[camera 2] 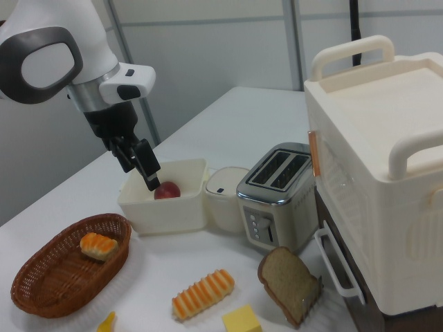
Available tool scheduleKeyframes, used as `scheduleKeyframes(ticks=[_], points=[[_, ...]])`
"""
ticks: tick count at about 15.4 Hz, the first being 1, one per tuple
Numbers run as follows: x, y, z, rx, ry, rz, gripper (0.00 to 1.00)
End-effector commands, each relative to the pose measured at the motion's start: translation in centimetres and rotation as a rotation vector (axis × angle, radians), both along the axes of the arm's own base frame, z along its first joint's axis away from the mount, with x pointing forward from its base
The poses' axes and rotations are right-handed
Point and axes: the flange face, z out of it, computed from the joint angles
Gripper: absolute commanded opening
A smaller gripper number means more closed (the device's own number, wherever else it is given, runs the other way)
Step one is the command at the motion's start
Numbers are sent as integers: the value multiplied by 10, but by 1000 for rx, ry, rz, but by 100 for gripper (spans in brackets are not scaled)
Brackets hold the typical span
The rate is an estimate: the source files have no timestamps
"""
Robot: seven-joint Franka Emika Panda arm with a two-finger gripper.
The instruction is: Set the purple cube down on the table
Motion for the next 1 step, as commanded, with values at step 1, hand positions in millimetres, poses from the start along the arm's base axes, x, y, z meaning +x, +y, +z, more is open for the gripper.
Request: scheduleKeyframes(ticks=[1], points=[[-5,2,4,12,13,4,100]])
